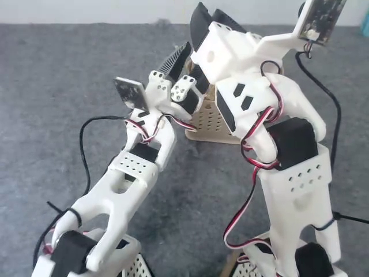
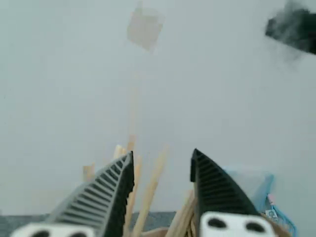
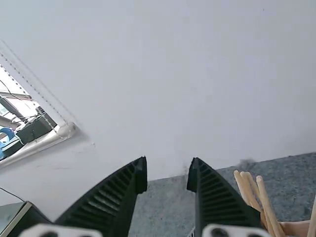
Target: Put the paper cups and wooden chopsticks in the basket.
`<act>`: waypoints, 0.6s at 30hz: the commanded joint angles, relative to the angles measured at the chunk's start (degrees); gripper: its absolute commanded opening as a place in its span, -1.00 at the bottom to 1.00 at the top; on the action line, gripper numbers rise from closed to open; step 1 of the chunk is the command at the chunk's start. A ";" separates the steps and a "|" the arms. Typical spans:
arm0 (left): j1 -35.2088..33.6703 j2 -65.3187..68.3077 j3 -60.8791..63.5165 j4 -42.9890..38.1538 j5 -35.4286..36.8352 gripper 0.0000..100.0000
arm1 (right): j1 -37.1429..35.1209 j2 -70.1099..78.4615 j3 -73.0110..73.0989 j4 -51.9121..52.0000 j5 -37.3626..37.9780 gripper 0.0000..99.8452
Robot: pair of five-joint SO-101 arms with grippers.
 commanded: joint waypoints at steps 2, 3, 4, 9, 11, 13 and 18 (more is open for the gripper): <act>-0.26 -3.52 -0.92 1.58 1.14 -0.57 | -0.13 -1.01 -0.53 0.04 0.97 -0.72; -0.88 -3.52 -1.19 1.58 1.23 -0.57 | -0.13 -1.01 -0.53 0.04 0.97 -0.72; -1.58 -3.52 -1.63 1.58 1.32 -0.57 | -0.13 -1.01 -0.53 0.04 0.97 -0.72; -6.95 -5.10 -2.15 1.76 1.32 -0.57 | -0.13 -1.01 -0.62 0.04 0.97 -0.72; -9.05 -8.26 -1.36 2.20 1.32 -0.57 | -0.13 -1.01 -0.70 0.04 1.05 -0.72; -10.55 -12.57 -0.48 4.04 1.32 -0.58 | -0.13 -1.19 -0.70 0.04 2.29 -0.72; -10.64 -25.85 -0.84 16.88 1.32 -0.82 | -0.48 -5.05 -0.62 1.89 6.24 -0.72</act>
